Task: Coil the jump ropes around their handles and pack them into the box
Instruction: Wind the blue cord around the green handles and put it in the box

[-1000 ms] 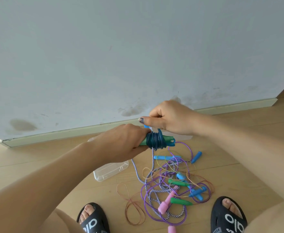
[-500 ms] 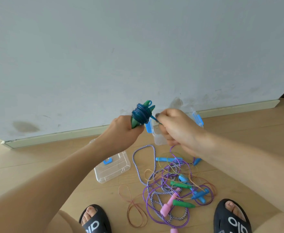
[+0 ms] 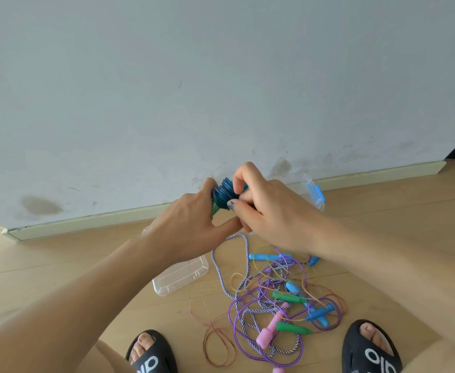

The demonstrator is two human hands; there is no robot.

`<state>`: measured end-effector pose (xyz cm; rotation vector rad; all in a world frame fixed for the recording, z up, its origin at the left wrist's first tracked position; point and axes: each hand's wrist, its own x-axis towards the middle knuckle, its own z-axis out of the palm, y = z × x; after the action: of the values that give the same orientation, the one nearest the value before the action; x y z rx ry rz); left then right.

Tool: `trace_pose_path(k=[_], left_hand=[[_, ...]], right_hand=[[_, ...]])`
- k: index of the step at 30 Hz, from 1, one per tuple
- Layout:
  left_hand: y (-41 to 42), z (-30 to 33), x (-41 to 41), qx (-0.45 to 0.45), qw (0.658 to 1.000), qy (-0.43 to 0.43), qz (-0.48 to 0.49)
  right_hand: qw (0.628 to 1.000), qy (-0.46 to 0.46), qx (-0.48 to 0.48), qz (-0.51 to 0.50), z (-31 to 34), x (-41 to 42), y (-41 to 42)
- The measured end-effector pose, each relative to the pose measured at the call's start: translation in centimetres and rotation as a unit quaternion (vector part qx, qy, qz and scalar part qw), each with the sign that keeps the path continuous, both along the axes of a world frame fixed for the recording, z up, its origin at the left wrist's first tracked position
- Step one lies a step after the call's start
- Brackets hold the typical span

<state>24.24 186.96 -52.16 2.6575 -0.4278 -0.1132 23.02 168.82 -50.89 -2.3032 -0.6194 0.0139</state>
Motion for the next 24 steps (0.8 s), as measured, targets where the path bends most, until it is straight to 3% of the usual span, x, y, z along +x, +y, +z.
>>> trace_pose_path(k=[4,10,17,24], left_hand=[[-0.3,0.5,-0.8,0.031,0.998,-0.047,-0.017],[-0.6,1.0,-0.9,-0.096,0.988,-0.101,-0.063],[0.0,1.4,-0.8,-0.036,0.987,-0.137,-0.079],[-0.5,1.5,-1.2,-0.095,0.982,-0.135,-0.089]], right_hand=[[0.999,0.034,0.036,0.005,0.4,-0.1,0.0],[0.983,0.119,0.141,-0.019,1.5,0.1,-0.2],[0.976,0.181,0.123,-0.007,1.5,-0.6,0.2],[0.95,0.227,0.213,-0.017,2.3,-0.3,0.4]])
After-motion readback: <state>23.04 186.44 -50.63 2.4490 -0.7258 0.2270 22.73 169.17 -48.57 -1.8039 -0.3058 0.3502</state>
